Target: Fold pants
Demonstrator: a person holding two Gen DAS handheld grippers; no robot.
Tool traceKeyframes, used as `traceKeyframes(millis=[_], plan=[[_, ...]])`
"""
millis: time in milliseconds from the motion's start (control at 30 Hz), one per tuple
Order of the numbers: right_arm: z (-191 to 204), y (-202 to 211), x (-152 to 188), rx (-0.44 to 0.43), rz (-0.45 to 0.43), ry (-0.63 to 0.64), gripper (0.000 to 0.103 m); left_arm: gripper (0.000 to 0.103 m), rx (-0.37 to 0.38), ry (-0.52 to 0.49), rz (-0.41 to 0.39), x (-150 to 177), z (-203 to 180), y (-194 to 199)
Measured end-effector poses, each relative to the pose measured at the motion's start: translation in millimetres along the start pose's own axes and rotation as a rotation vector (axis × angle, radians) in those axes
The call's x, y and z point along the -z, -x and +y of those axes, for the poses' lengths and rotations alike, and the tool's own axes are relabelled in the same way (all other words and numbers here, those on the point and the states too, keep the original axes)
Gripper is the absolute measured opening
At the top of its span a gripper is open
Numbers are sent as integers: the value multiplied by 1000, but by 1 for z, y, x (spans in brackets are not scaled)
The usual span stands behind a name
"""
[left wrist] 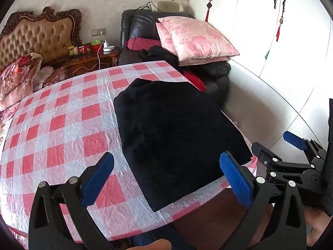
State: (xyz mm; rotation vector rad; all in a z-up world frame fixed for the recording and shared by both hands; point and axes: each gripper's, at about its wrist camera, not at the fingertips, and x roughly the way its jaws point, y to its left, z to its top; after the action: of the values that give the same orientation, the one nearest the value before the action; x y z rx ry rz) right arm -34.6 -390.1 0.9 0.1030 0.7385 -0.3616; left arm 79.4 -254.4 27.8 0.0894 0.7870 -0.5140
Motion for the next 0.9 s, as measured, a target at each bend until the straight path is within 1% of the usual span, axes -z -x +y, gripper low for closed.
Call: traceKeyframes(millis=[900], plan=[[-3, -2, 1, -10, 10, -5, 101, 99, 8, -22, 10, -2, -8, -8]])
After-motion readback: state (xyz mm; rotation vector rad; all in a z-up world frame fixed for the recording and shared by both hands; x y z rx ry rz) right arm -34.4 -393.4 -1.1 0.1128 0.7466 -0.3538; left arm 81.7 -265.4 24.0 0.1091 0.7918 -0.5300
